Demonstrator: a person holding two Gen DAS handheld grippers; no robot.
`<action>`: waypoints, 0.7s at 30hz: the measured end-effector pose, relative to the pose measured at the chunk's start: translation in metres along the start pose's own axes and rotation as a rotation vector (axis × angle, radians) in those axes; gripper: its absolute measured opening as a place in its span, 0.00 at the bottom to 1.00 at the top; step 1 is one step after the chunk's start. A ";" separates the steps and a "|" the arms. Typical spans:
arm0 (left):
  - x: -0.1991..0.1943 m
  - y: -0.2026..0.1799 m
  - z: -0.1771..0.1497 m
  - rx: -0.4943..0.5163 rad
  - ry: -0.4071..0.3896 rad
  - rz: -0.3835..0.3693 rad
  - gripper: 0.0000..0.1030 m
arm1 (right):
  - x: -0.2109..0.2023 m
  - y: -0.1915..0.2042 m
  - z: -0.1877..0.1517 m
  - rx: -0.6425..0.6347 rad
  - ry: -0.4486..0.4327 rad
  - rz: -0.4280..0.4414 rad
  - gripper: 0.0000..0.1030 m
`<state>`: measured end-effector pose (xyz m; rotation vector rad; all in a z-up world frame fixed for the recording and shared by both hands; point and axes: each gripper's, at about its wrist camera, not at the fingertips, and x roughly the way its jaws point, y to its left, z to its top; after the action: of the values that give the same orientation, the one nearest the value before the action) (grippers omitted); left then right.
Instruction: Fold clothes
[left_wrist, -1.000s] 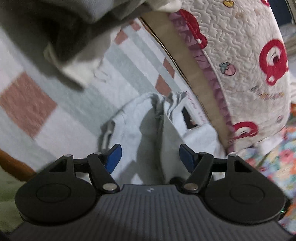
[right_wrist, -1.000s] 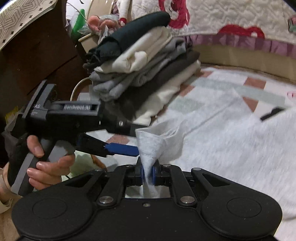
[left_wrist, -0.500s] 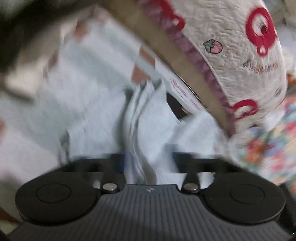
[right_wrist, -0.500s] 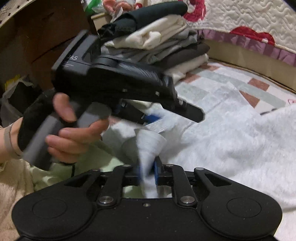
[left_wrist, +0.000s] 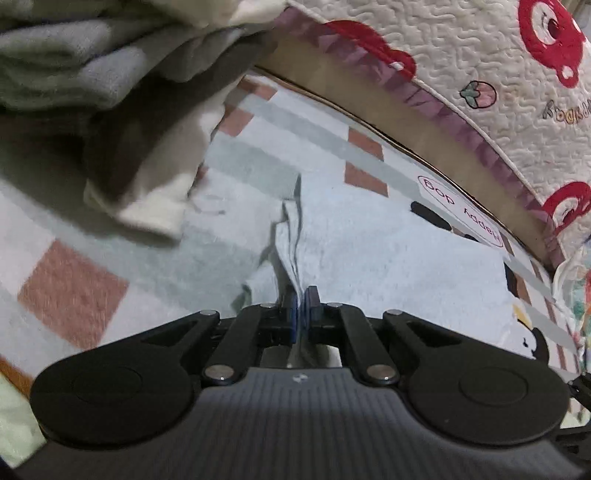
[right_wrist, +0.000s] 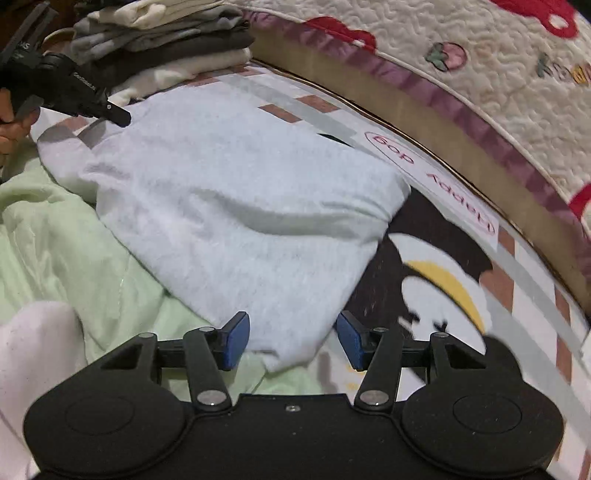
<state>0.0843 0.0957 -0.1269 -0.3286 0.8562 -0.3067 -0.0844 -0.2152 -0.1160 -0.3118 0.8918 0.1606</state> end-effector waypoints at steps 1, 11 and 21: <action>-0.002 -0.004 0.001 0.026 -0.010 0.005 0.03 | 0.001 -0.001 -0.001 0.015 0.003 0.007 0.57; 0.003 -0.017 -0.004 0.142 0.016 0.061 0.03 | 0.025 -0.056 -0.023 0.643 0.018 0.275 0.52; 0.011 -0.017 -0.009 0.144 0.034 0.090 0.03 | -0.003 -0.078 -0.041 0.723 -0.002 0.313 0.05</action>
<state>0.0819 0.0746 -0.1330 -0.1508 0.8743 -0.2894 -0.0961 -0.3023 -0.1222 0.5027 0.9341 0.1166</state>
